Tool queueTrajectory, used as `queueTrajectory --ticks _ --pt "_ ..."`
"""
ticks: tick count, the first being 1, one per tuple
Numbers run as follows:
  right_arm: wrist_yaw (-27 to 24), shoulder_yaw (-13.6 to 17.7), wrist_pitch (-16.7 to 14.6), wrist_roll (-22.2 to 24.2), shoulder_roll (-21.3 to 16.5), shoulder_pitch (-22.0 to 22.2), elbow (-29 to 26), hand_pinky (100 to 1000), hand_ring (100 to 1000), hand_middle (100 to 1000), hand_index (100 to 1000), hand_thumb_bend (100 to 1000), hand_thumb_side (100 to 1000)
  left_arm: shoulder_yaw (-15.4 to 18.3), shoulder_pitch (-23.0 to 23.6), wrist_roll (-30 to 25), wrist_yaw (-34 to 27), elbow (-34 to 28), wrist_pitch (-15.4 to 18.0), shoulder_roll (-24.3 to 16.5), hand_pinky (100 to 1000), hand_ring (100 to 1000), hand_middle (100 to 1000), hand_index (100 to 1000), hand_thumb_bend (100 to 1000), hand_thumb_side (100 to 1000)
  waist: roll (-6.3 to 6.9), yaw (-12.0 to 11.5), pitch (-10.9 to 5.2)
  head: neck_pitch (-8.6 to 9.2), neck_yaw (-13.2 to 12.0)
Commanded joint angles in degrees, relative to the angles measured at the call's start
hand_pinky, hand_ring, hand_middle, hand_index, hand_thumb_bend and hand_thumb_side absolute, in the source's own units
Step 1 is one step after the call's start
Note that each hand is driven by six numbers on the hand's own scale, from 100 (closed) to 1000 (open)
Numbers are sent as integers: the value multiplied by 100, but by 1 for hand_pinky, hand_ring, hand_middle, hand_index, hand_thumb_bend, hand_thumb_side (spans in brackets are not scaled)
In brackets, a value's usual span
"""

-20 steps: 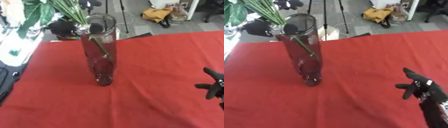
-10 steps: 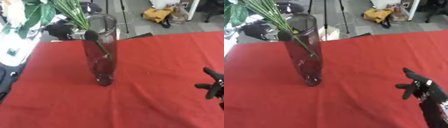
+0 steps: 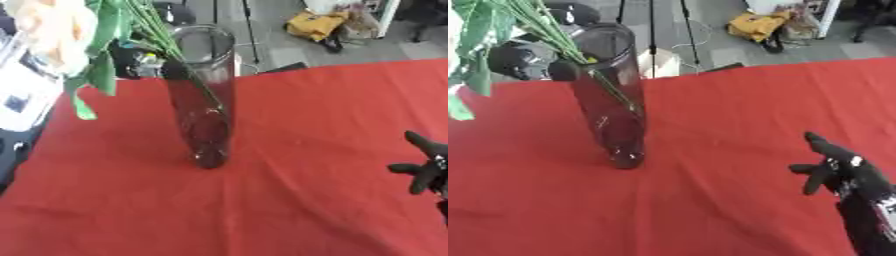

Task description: Arrange flowers into the vase.

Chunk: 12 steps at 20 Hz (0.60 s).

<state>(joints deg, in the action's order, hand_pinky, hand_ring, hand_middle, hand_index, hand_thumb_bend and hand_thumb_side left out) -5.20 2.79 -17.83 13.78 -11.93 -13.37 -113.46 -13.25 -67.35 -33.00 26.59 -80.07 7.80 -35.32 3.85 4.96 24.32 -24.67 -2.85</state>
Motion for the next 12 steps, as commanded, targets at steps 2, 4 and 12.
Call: queueTrajectory --ticks 2,4,12 --pt "-44 33 1 -20 -78 -11 -113 748 1000 421 843 100 1000 142 -25 103 81 -112 -11 -258 1000 969 998 1000 843 1000 -85 -29 -264 -55 26" --pt "-44 40 -1 -28 -76 -4 -113 748 1000 422 843 100 1000 144 26 110 112 -114 -19 -299 1000 969 997 1000 841 1000 -101 -53 -276 -72 32" --pt "-56 54 -12 -61 -67 1 -113 747 1000 422 843 100 1000 156 199 79 88 -126 -58 -415 1000 966 994 1000 838 1000 -158 -118 -320 -116 41"
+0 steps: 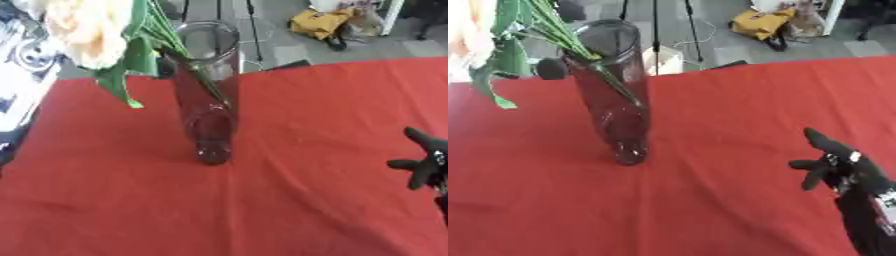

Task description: Arrange flowers into the vase.

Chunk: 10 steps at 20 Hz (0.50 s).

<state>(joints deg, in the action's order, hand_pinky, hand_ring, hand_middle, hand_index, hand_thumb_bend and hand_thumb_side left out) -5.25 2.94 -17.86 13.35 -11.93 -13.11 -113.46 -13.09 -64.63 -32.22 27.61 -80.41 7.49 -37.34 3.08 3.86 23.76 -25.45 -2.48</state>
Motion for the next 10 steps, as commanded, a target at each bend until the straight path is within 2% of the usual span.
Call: queueTrajectory --ticks 1,10 --pt "-53 41 -10 -22 -65 -24 -113 747 1000 423 843 100 1000 142 -57 -2 -20 -95 -32 -223 1000 966 993 1000 839 1000 -91 -17 -268 -42 7" --pt "-59 70 -14 -64 -55 -2 -113 746 1000 424 843 100 1000 207 288 4 -118 -198 -69 -492 1000 963 990 1000 834 1000 -158 -151 -320 -128 48"
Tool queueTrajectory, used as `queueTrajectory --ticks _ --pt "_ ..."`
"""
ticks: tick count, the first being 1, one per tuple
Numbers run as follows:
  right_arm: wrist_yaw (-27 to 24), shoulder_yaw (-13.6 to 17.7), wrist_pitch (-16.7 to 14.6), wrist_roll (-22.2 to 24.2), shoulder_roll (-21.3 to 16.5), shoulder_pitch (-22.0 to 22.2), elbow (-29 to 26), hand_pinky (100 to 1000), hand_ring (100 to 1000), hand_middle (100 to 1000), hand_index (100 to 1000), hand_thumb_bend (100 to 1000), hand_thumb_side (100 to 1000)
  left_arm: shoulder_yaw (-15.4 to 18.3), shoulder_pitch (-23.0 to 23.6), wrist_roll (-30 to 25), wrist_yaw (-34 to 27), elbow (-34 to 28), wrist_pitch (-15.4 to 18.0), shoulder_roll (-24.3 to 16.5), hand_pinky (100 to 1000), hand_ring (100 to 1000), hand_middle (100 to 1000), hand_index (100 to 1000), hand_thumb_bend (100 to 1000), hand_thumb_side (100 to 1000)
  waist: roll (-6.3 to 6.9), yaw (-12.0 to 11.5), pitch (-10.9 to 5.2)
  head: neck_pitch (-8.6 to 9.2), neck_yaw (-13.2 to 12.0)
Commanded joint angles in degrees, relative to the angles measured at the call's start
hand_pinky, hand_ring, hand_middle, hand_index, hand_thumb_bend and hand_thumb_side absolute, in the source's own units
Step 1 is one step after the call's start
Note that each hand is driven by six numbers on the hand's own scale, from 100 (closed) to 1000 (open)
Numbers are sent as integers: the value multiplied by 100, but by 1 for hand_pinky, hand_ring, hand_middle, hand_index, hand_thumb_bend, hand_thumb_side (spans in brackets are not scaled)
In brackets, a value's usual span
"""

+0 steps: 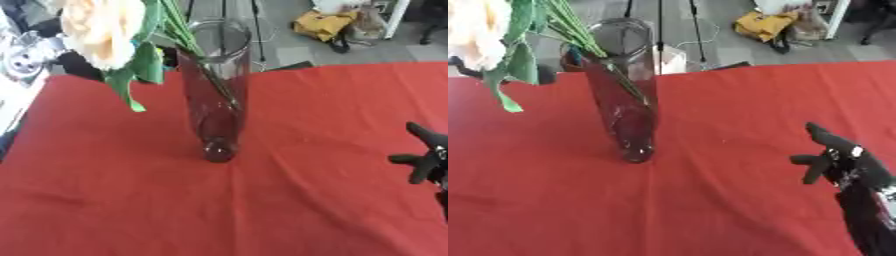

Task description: Arrange flowers into the vase.

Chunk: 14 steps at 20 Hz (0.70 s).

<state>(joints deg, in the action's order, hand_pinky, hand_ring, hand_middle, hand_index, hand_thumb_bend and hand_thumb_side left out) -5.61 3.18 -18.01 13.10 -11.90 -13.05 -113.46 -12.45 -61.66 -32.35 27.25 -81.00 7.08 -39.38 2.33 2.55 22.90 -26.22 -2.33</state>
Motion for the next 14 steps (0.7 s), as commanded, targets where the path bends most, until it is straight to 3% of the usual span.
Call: queueTrajectory --ticks 1,14 --pt "-22 53 0 -47 -56 -5 -113 746 1000 424 843 100 1000 159 74 22 -132 -179 -41 -341 1000 962 990 1000 835 1000 -90 -40 -240 -64 48" --pt "-29 102 -14 -139 -26 -20 -113 743 1000 427 842 100 1000 382 1214 226 -663 -1047 -351 -903 1000 938 959 1000 786 1000 -159 -200 -321 -144 123"
